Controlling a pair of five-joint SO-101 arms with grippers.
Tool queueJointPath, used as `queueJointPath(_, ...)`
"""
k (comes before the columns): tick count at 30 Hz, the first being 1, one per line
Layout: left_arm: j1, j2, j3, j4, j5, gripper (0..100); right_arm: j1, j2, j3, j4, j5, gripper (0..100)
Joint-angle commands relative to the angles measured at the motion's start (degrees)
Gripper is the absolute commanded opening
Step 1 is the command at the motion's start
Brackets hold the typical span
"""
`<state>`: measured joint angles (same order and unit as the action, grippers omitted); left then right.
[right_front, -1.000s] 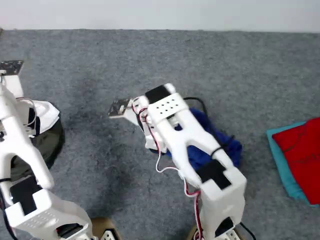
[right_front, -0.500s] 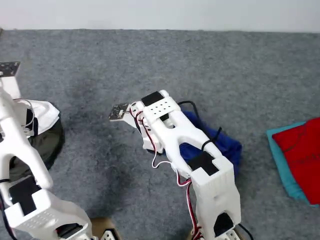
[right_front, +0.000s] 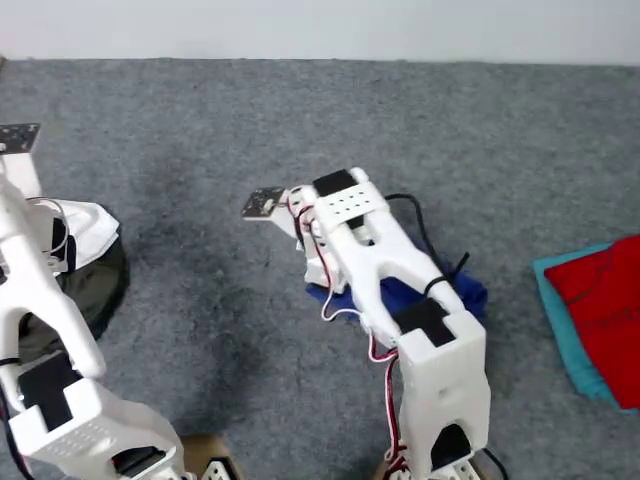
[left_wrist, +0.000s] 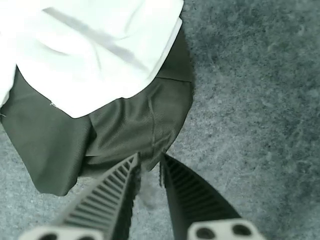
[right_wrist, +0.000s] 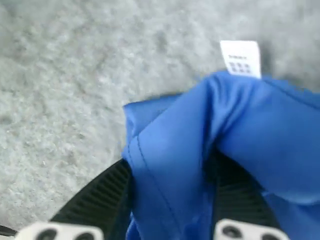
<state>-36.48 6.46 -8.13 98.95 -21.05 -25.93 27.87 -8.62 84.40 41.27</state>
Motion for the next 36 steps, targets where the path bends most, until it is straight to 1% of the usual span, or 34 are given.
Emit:
queueJointPath(1,-0.2,-3.3,-0.1,1.7,-0.5,6,2.1,-5.1,-2.5,3.0,0.1,20.3)
queueJointPath(4,-0.2,-3.3,-0.1,1.7,-0.5,6,2.2,-7.5,-2.5,4.7,0.1,20.3)
queueJointPath(11,-0.2,-3.3,-0.1,1.7,-0.5,6,3.0,-12.0,-2.5,4.5,0.1,20.3)
queueJointPath(17,-0.2,-3.3,-0.1,1.7,-0.5,6,8.8,-10.7,-2.4,3.2,0.4,19.9)
queueJointPath(20,-0.2,-3.3,0.0,1.7,-0.5,6,10.9,-9.3,-2.5,3.2,0.5,15.5)
queueJointPath(22,-0.2,-3.3,0.0,1.7,-0.5,6,10.0,-9.8,-2.5,4.4,0.5,15.3)
queueJointPath(24,-0.2,-3.3,0.0,1.7,-0.5,6,8.0,-11.4,-2.5,5.5,0.1,17.5)
queueJointPath(27,-0.2,-3.3,1.2,1.7,-0.8,6,4.3,-14.5,-2.5,7.3,0.1,23.9)
queueJointPath(31,-0.3,-3.3,2.7,1.7,-3.5,6,-0.8,-16.6,-2.2,9.5,0.2,30.9)
queueJointPath(36,-0.3,-3.3,2.7,1.7,-3.6,6,-3.0,-11.9,-2.2,7.3,0.2,32.1)
